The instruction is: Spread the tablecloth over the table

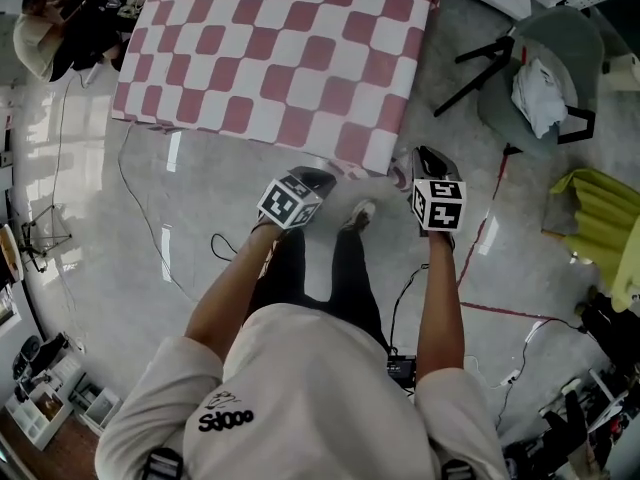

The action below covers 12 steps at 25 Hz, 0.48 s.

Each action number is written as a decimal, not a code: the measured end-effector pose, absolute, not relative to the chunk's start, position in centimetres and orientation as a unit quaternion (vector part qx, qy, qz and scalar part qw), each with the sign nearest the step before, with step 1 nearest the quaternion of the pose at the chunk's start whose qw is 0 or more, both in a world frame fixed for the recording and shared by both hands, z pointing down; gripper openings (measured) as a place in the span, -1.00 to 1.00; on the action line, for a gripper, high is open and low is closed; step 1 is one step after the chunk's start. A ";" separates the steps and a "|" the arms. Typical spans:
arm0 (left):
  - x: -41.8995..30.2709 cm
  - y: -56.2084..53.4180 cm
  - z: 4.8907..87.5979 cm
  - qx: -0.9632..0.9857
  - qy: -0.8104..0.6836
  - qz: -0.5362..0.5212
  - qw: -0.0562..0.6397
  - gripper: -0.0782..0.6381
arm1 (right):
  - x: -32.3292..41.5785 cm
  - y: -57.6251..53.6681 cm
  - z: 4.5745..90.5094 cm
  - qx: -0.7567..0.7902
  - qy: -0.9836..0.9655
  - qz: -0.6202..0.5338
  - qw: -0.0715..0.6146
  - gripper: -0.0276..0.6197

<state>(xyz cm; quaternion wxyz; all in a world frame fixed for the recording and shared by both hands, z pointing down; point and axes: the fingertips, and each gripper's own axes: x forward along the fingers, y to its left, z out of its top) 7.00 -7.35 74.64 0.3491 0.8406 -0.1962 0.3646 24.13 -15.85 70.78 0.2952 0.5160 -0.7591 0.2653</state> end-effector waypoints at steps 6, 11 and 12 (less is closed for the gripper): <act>3.0 -10.4 69.4 0.865 -0.208 0.340 0.304 -0.70 | 21.8 -18.4 64.3 0.536 -0.768 0.224 0.269 -0.85; 0.0 -14.0 64.4 0.881 -0.248 0.311 0.255 -0.70 | 19.4 -19.9 58.4 0.536 -0.785 0.185 0.249 -0.85; -0.6 -14.9 63.2 0.883 -0.260 0.303 0.246 -0.70 | 18.9 -20.2 57.2 0.535 -0.788 0.174 0.250 -0.85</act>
